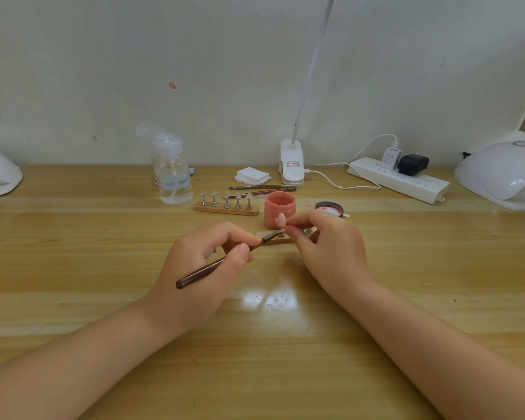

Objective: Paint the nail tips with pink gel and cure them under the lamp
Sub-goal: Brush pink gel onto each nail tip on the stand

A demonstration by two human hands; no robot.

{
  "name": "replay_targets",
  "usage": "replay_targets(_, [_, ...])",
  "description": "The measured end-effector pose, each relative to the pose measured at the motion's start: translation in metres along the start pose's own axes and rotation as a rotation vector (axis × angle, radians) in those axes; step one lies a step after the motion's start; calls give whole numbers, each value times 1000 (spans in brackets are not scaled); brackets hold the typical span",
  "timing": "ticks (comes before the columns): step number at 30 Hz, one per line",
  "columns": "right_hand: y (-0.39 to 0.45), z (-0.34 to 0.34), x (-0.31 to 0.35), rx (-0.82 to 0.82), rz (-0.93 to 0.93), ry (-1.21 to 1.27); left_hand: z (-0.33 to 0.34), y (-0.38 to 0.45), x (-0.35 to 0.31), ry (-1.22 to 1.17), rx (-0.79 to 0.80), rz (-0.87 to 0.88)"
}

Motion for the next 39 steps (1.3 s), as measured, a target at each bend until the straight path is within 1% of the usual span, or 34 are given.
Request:
replay_targets(4, [0,1,1,-1,-8,-5,-2,1,-1,-17,-33,-11])
replay_targets(9, [0,1,1,-1,-18,-10,1,2,1,26,10,-24])
replay_targets(14, [0,2,1,6,-9,6,-4,-1,-3,-8,-38,0])
replay_targets(17, [0,2,0,34,-6,20,-2,2,-2,-28,-54,-28])
replay_targets(19, [0,2,1,32,-5,47,0,2,2,-38,-32,-60])
replay_targets(23, [1,2,-1,16,15,80,-1,0,2,-97,-5,-38])
replay_targets(27, [1,3,-2,32,26,144,-4,2,9,-216,-47,-96])
replay_targets(30, [1,4,-1,48,14,169,-5,5,17,-220,-96,-153])
replay_targets(33, [1,3,-1,25,19,195,-6,4,19,-221,-129,-170])
replay_targets(39, [1,3,-1,36,42,257,-1,2,13,-234,-61,-148])
Point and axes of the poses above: each hand's wrist, its own y-axis towards the middle knuckle, its own z-axis out of the palm, x = y × z, the point moved 6 cm from there along y, towards the middle knuckle, and after that the axes turned 1 degree about -z, right-handed, at the moved point
